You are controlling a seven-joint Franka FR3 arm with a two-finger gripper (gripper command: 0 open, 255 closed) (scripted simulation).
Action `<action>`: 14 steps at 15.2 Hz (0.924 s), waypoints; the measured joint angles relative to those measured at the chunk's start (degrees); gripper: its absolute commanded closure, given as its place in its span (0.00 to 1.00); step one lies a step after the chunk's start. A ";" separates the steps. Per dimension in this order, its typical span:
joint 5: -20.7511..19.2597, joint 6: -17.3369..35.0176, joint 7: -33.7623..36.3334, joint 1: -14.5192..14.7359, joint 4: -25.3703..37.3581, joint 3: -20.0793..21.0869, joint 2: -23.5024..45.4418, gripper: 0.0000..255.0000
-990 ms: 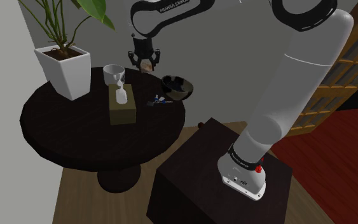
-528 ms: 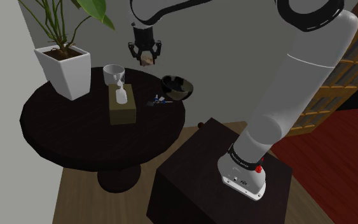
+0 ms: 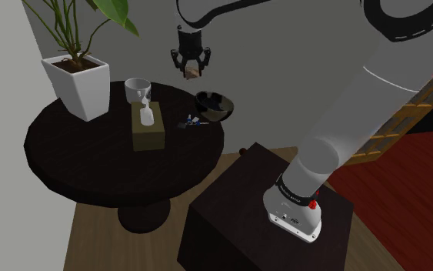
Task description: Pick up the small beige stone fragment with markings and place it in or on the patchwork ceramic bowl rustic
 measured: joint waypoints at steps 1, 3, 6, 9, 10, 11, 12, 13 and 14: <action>0.28 0.73 -0.75 -0.33 -2.15 -0.43 -1.69 1.00; 0.94 1.97 -2.70 -1.01 -6.91 -1.54 -5.76 1.00; 1.54 3.39 -5.69 -1.87 -13.34 -3.45 -11.60 1.00; 1.57 4.86 -7.83 -2.52 -18.12 -5.05 -15.43 1.00; 1.45 5.59 -7.89 -2.62 -18.85 -5.21 -15.46 1.00; 1.37 6.23 -7.82 -2.66 -19.53 -5.26 -15.50 1.00; 1.20 7.06 -7.69 -2.74 -20.06 -5.29 -15.19 1.00; 1.08 7.71 -7.49 -2.77 -20.44 -5.27 -14.90 1.00; 0.94 8.49 -7.28 -2.81 -20.95 -5.25 -14.59 1.00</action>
